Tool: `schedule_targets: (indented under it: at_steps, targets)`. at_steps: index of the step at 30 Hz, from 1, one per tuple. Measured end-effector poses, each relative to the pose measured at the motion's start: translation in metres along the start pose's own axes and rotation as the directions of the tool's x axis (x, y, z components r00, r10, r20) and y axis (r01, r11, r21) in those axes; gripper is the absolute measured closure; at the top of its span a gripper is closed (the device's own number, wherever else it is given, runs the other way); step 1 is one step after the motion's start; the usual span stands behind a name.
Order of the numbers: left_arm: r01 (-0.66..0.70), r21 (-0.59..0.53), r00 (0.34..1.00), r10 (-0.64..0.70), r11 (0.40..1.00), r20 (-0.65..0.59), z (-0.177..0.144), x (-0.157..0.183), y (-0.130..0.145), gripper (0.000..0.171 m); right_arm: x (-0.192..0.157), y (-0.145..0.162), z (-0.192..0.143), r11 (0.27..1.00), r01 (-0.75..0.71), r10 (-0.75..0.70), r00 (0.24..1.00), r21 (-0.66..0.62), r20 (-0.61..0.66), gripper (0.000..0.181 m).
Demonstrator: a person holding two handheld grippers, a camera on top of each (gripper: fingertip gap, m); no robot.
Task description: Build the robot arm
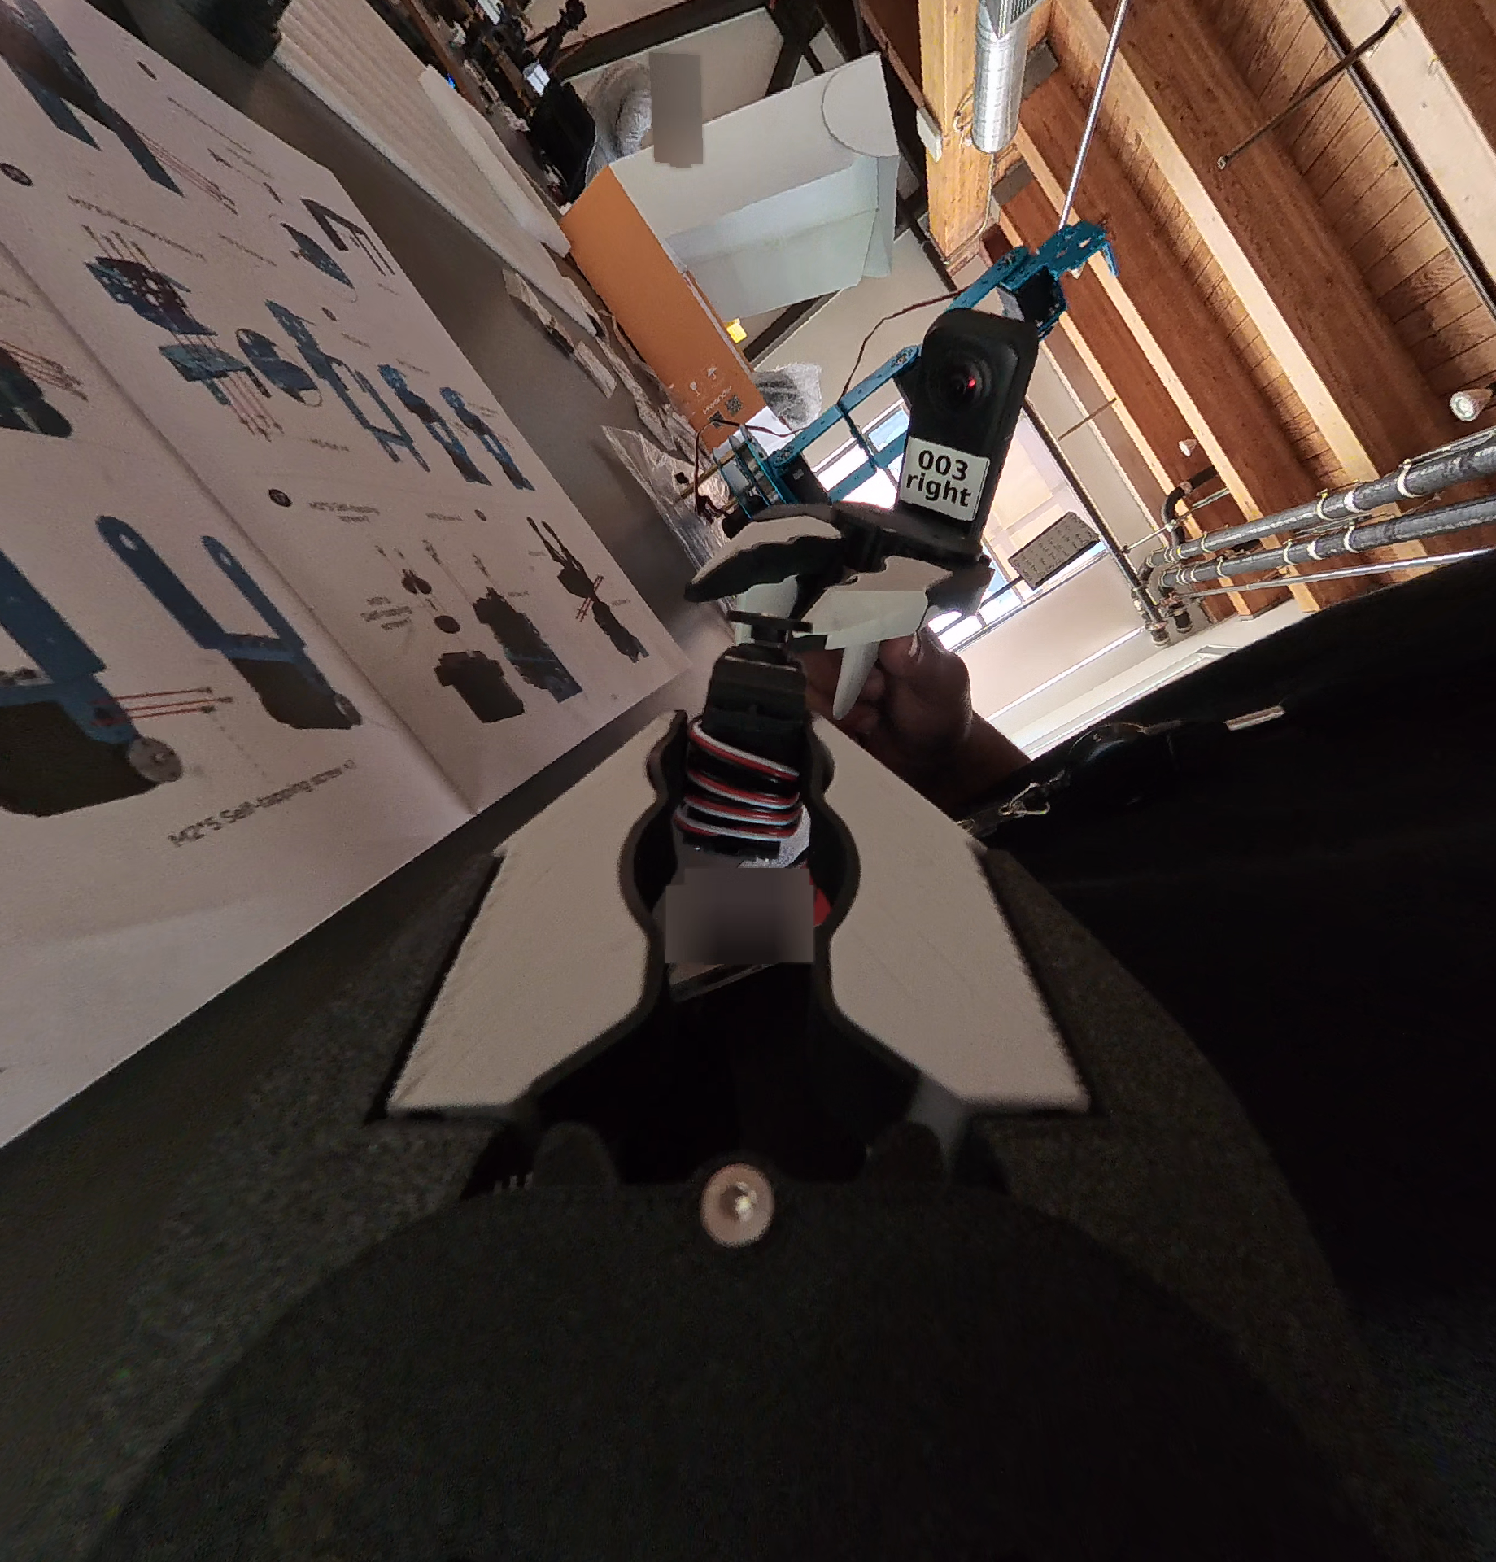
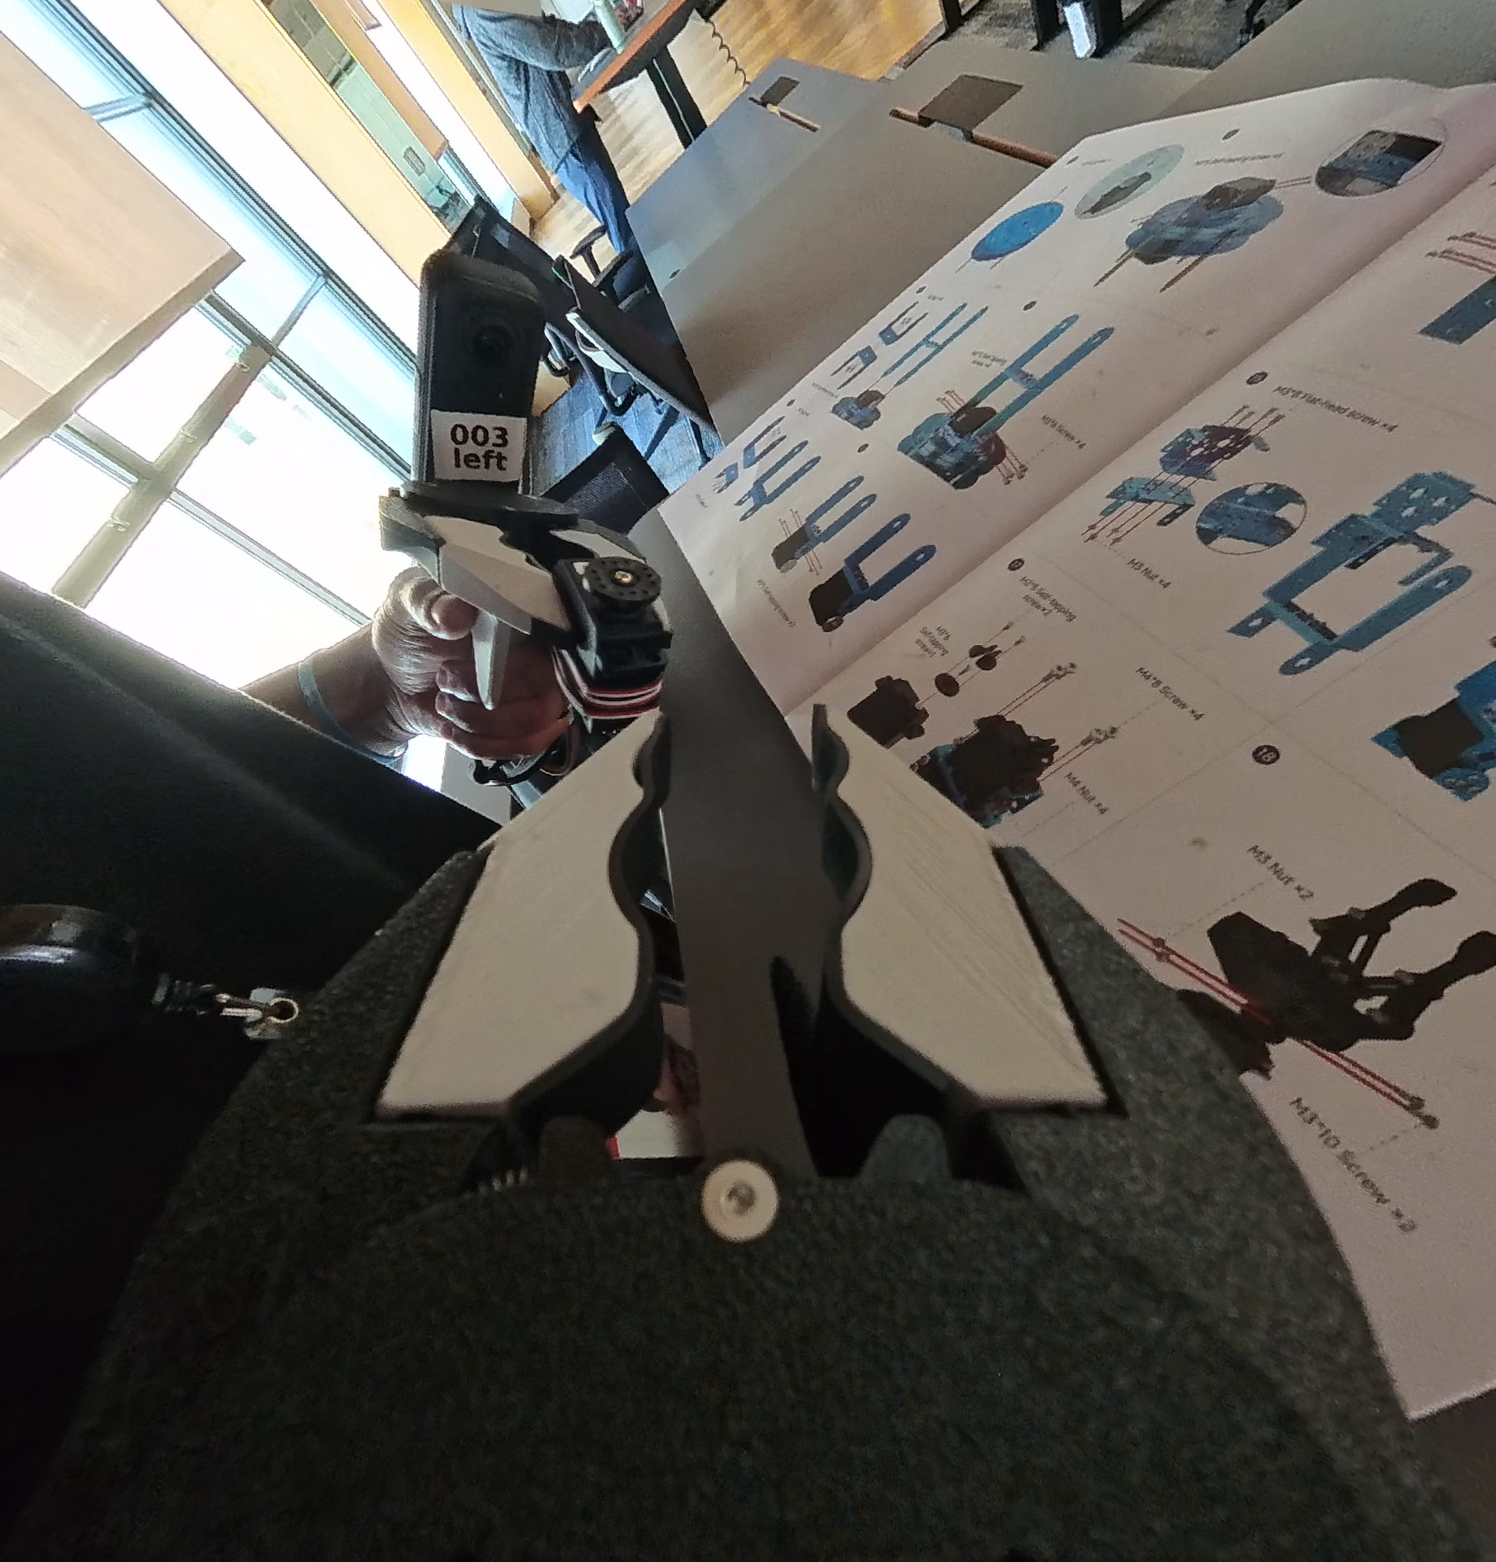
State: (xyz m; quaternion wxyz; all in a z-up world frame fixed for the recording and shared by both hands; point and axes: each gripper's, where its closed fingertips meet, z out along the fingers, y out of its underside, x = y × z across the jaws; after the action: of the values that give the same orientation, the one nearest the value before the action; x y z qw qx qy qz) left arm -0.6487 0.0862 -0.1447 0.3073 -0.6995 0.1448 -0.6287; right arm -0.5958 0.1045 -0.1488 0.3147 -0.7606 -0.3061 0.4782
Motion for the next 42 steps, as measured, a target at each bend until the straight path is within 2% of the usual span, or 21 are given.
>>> schedule_targets:
  at_steps: [13, 20, 23, 25, 27, 30, 31, 35, 38, 42]
  targets:
    - [-0.025, -0.006, 1.0, 0.025, 1.0, -0.013, 0.006, 0.011, 0.002, 0.147, -0.007, 0.0, -0.01, 1.0, 0.002, -0.002, 1.0, 0.018, 0.014, 0.146]
    - [-0.053, -0.031, 0.998, 0.051, 0.998, -0.039, 0.018, 0.022, 0.005, 0.147, -0.041, -0.004, -0.004, 0.999, -0.027, 0.022, 0.98, 0.023, 0.2, 0.148]
    - [-0.065, -0.04, 0.996, 0.063, 0.997, -0.055, 0.023, 0.028, 0.007, 0.147, -0.056, -0.015, -0.006, 0.989, -0.131, 0.102, 0.938, 0.068, 0.331, 0.145]
    - [-0.064, -0.029, 0.995, 0.061, 0.998, -0.08, 0.026, 0.033, 0.007, 0.147, -0.054, -0.017, -0.007, 0.982, -0.176, 0.139, 0.926, 0.074, 0.35, 0.146]
    - [-0.071, -0.035, 0.994, 0.068, 0.997, -0.089, 0.03, 0.036, 0.009, 0.147, -0.057, -0.015, -0.009, 0.985, -0.158, 0.122, 0.924, 0.073, 0.363, 0.148]
    - [-0.086, -0.048, 0.991, 0.08, 0.995, -0.11, 0.037, 0.042, 0.012, 0.147, -0.059, -0.01, -0.011, 0.988, -0.14, 0.111, 0.932, 0.06, 0.346, 0.151]
    - [-0.088, -0.056, 0.989, 0.08, 0.995, -0.123, 0.04, 0.045, 0.014, 0.147, -0.057, -0.008, -0.013, 0.991, -0.119, 0.094, 0.942, 0.057, 0.323, 0.158]
    - [-0.094, -0.119, 0.984, 0.074, 0.988, -0.165, 0.06, 0.054, 0.021, 0.147, -0.054, -0.001, -0.033, 0.996, -0.06, 0.04, 0.964, 0.071, 0.261, 0.16]
    - [-0.096, -0.145, 0.979, 0.067, 0.985, -0.194, 0.084, 0.064, 0.024, 0.145, -0.049, -0.001, -0.062, 0.993, -0.033, 0.009, 0.978, 0.11, 0.21, 0.16]
    - [-0.077, -0.136, 0.977, 0.048, 0.988, -0.207, 0.116, 0.072, 0.017, 0.139, -0.021, 0.008, -0.122, 0.993, 0.011, -0.016, 0.999, 0.117, 0.043, 0.161]
